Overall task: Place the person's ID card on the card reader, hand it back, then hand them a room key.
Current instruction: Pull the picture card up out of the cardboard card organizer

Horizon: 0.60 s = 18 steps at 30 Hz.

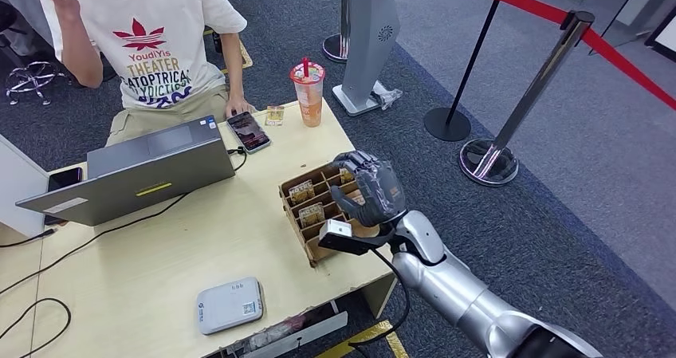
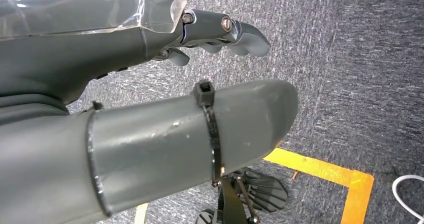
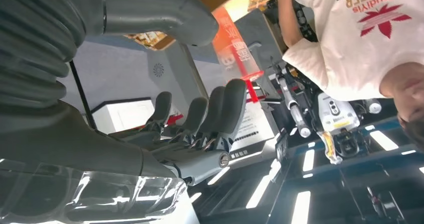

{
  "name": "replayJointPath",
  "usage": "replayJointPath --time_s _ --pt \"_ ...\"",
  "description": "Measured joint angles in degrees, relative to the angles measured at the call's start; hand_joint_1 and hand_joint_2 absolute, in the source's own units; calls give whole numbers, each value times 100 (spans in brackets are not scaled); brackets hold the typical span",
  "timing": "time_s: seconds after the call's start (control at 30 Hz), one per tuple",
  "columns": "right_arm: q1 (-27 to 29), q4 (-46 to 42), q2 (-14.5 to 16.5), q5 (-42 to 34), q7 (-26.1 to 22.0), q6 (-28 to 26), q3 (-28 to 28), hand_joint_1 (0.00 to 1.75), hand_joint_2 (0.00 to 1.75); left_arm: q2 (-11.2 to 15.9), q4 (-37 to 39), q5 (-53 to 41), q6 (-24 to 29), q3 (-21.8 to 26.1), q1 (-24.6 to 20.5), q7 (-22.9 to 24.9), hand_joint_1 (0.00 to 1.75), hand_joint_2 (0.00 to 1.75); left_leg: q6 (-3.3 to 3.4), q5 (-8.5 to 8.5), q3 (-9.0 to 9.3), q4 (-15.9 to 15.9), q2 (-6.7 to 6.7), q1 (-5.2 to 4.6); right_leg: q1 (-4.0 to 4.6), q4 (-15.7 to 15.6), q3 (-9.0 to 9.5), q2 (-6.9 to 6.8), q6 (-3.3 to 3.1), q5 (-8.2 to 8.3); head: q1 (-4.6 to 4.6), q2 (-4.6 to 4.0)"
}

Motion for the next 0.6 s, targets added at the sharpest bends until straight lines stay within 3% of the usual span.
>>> replayJointPath --time_s 0.47,0.6 --pt "15 332 -56 19 94 114 -54 97 175 22 0 9 -6 61 15 15 0 0 0 0 0 0 0 0 0 0 0 0 0 0 0 0" --pt "26 378 -90 167 173 220 -52 88 175 31 0 29 -8 65 21 22 0 0 0 0 0 0 0 0 0 0 0 0 0 0 1 0"
